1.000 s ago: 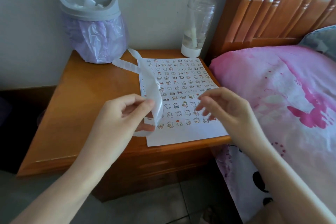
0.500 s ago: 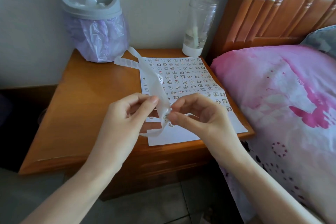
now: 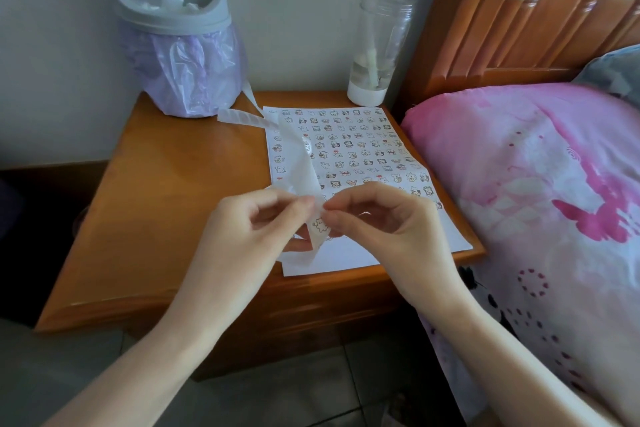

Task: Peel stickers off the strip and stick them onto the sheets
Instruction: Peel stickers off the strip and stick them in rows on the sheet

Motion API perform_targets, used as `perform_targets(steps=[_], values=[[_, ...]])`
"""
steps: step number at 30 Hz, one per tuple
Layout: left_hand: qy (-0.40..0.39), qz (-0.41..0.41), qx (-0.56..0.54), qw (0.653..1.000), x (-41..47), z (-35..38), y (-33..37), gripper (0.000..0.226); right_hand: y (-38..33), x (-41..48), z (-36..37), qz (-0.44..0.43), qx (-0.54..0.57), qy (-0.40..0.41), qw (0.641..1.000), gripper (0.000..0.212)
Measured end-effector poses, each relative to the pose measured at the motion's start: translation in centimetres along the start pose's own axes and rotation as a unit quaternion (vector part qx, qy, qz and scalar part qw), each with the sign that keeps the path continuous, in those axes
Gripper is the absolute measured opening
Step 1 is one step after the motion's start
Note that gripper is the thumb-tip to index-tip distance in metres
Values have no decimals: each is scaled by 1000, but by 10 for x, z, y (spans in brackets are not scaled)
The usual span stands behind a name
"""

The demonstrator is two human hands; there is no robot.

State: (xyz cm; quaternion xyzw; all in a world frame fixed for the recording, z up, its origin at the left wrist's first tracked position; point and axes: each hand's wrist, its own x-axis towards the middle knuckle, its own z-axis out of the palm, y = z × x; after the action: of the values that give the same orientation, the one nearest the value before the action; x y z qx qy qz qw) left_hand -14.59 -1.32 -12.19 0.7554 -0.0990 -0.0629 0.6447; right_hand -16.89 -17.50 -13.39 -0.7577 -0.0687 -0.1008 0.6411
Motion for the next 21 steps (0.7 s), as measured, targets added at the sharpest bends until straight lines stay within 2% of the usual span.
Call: perform_targets(steps=[8,14,21], values=[[17,8,18,1000,1,1,-3,12,2,-1,0,-20,-60,-5,998,10],[27,36,35,998,0,3,-4,32,3,0,0,-22,-70,-3,997,10],[32,34,25,999,0,5,-4,30,3,-1,0,-34,-66,-2,997,8]])
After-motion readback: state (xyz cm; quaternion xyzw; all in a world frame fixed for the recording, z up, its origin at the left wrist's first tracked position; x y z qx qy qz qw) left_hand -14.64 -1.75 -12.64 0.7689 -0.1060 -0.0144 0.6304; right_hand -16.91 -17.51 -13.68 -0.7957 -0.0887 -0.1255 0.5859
